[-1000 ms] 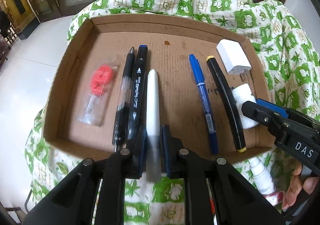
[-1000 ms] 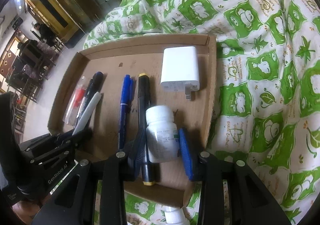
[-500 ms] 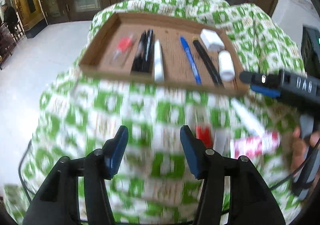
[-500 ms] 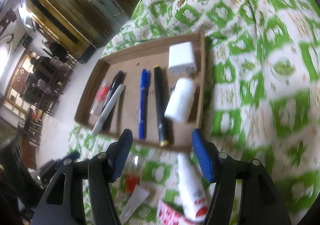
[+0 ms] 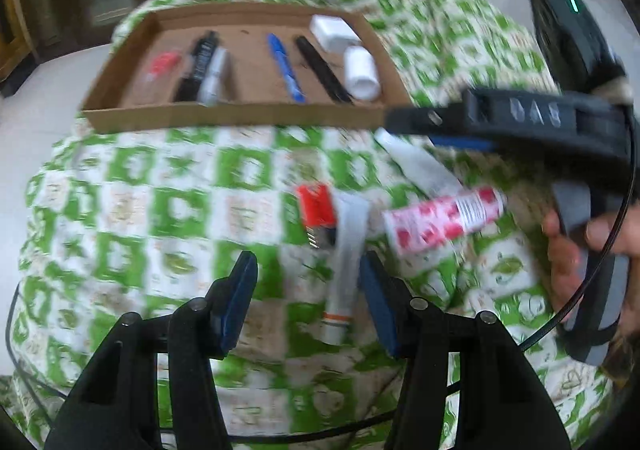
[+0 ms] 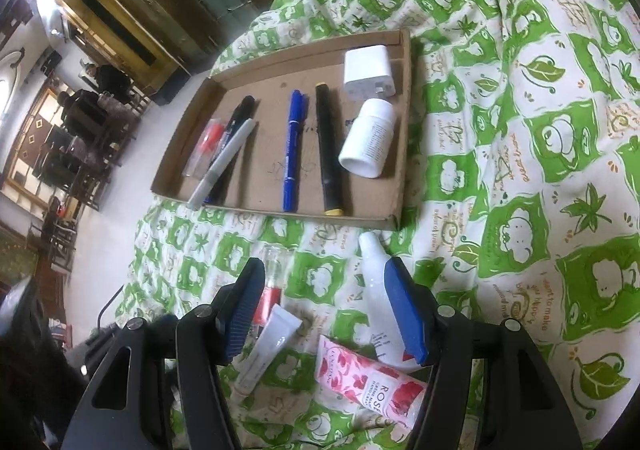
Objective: Organize rigid objects
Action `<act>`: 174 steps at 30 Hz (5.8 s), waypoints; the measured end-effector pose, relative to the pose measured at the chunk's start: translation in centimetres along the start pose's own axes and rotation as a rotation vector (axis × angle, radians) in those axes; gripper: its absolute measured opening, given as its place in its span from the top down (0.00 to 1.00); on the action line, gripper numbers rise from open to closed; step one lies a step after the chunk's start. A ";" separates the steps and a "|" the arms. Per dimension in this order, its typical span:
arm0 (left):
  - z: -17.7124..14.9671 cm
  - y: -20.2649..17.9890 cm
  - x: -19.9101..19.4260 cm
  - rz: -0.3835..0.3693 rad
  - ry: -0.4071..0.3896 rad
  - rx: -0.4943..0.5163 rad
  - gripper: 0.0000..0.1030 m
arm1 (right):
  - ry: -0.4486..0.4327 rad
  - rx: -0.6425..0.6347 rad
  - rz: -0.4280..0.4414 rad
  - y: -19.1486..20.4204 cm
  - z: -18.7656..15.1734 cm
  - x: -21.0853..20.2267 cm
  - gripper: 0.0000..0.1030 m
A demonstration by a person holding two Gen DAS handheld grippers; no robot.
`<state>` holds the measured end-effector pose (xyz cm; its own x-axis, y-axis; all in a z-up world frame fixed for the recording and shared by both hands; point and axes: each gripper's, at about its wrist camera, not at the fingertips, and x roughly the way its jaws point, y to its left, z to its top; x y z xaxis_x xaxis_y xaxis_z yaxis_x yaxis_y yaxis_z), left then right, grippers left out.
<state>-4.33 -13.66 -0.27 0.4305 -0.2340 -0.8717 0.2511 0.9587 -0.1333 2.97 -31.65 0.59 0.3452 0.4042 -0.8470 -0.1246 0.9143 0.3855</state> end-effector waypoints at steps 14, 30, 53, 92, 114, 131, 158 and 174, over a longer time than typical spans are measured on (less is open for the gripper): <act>-1.1 -0.8 2.5 -0.082 0.118 -0.016 0.62 | 0.071 -0.029 -0.138 0.2 -0.7 1.4 0.45; -0.9 4.0 1.7 0.015 0.106 -0.143 0.87 | 0.163 -0.050 -0.242 -0.3 -1.8 3.2 0.67; -1.7 7.4 1.6 0.084 0.115 -0.238 0.86 | 0.225 -0.126 -0.040 2.2 -3.6 4.8 0.74; -0.1 8.0 2.4 0.069 0.083 -0.247 0.86 | 0.206 -0.159 -0.085 3.2 -3.8 5.5 0.74; -0.9 10.2 -0.8 0.000 -0.035 -0.335 0.87 | 0.051 -0.117 0.024 3.3 -3.0 1.9 0.74; -0.6 9.0 -1.2 0.038 -0.046 -0.295 0.87 | 0.043 -0.098 0.039 2.9 -2.7 1.4 0.74; 2.1 9.4 -3.3 0.115 -0.095 -0.198 0.87 | 0.025 -0.075 0.067 2.8 -2.3 0.9 0.74; 4.7 10.3 -3.8 0.160 -0.108 -0.141 0.87 | 0.010 -0.059 0.090 2.6 -1.4 0.8 0.74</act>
<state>0.67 -3.67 3.91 0.5473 -0.0854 -0.8326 0.0520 0.9963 -0.0681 1.62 -28.95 0.42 0.3207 0.4847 -0.8137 -0.2091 0.8742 0.4383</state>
